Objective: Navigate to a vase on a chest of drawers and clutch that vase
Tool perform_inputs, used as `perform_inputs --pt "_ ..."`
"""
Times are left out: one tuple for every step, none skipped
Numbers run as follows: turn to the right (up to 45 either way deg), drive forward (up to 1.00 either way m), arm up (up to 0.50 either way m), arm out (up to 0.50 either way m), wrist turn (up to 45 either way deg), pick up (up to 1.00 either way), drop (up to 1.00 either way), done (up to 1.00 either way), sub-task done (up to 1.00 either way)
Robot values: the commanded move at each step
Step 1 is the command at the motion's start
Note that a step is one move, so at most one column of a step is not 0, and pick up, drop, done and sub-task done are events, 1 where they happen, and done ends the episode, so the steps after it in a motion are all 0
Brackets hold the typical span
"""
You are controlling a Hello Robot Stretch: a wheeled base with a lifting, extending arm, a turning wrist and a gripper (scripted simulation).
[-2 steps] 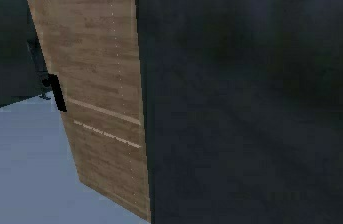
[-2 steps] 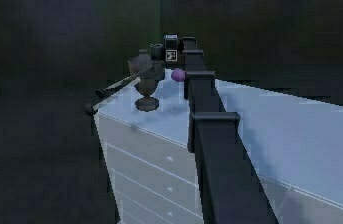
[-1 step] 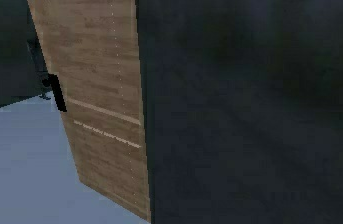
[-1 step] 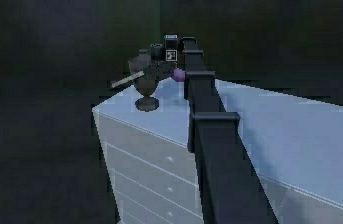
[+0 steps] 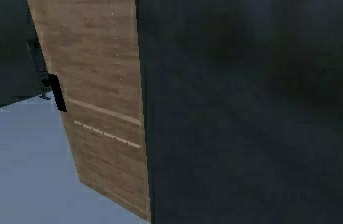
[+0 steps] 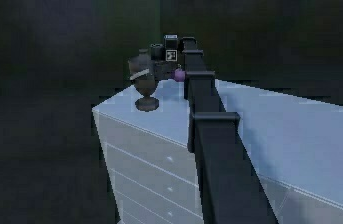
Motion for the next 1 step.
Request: perform_inputs --pt "0.0 0.0 0.0 0.0 0.0 1.0 0.0 0.0 0.0"
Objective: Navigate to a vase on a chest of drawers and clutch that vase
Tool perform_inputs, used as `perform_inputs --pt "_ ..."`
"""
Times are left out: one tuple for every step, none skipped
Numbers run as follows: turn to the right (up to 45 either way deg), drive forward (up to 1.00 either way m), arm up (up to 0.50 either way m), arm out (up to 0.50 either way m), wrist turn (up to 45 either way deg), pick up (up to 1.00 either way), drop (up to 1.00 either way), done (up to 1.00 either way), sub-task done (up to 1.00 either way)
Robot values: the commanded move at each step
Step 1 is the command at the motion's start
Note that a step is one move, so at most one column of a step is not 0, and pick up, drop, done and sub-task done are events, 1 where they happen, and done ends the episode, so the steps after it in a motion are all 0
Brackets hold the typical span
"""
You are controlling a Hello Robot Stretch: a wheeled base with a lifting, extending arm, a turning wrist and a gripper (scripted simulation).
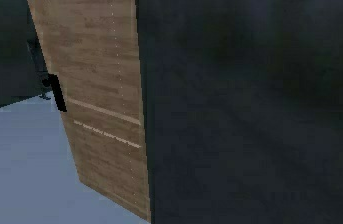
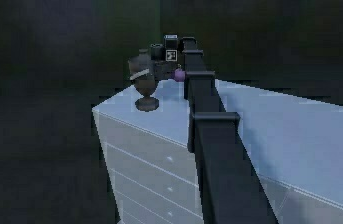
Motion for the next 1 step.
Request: perform_inputs --pt "0.0 0.0 0.0 0.0 0.0 0.0 0.0 1.0 0.0"
